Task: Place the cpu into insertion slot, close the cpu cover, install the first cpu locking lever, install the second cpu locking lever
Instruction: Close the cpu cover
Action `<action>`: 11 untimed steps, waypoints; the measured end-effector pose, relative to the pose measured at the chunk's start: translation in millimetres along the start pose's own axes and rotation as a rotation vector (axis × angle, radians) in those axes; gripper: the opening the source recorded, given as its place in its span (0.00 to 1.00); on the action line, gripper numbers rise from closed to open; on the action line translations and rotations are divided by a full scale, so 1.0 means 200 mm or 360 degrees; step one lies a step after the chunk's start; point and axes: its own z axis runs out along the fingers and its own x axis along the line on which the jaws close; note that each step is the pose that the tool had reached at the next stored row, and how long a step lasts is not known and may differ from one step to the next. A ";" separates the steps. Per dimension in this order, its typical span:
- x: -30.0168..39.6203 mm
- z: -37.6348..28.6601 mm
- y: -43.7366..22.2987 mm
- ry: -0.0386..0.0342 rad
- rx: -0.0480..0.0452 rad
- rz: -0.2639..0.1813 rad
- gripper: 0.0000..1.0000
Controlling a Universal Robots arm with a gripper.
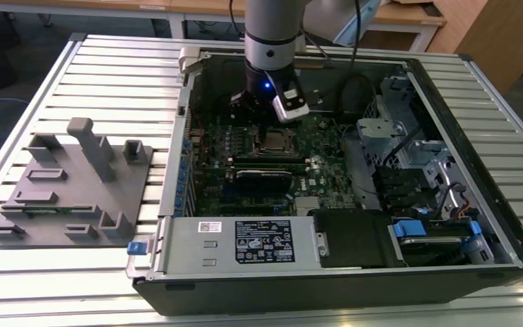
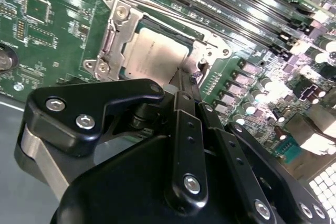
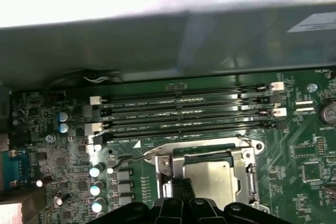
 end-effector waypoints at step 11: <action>0.021 0.025 -0.012 -0.0004 0.0001 0.0000 0.10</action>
